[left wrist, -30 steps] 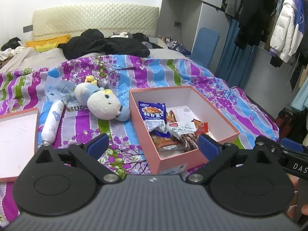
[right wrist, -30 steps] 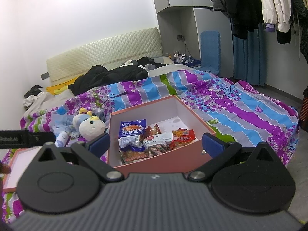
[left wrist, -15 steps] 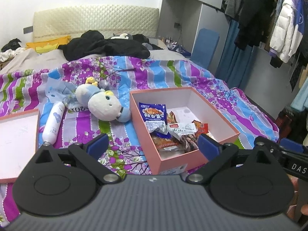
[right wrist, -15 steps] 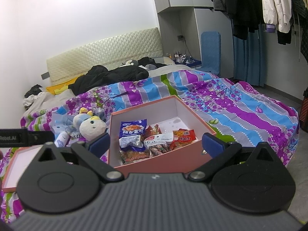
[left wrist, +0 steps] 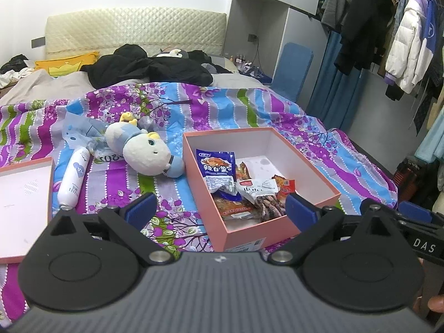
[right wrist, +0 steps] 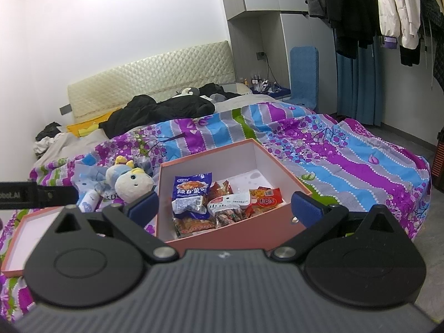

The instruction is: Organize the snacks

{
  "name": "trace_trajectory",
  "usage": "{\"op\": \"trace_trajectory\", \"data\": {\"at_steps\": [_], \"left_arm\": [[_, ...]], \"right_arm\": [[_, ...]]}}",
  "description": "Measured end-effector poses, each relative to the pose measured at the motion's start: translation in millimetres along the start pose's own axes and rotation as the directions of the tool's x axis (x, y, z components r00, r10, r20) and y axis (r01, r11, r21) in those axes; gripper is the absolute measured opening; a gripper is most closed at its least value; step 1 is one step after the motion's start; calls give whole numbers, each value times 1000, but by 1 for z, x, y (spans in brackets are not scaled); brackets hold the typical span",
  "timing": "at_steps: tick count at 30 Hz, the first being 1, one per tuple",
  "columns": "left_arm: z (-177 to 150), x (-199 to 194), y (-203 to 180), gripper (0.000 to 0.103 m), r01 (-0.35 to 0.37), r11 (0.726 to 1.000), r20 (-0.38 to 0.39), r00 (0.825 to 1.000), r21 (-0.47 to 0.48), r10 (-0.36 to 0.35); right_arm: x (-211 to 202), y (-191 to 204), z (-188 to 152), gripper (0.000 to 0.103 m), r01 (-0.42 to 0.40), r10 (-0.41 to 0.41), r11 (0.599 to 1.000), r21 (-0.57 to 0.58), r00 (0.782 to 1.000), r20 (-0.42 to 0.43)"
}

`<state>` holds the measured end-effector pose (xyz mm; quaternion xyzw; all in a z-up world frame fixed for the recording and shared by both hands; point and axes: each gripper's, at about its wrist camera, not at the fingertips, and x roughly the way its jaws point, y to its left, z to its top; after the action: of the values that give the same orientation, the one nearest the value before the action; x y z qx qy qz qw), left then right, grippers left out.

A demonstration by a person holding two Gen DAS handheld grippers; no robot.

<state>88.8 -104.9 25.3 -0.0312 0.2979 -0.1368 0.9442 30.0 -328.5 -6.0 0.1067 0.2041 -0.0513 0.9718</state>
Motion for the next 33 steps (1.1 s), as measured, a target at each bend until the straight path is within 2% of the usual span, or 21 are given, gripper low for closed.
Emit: {"op": "trace_trajectory", "data": {"at_steps": [10, 33], "left_arm": [[3, -2, -3, 101, 6, 1000, 7, 1000, 4, -6], [4, -7, -5, 101, 14, 1000, 17, 1000, 9, -14]], "right_arm": [[-2, 1, 6, 103, 6, -6, 1000, 4, 1000, 22], [-2, 1, 3, 103, -6, 6, 1000, 2, 1000, 7]]}}
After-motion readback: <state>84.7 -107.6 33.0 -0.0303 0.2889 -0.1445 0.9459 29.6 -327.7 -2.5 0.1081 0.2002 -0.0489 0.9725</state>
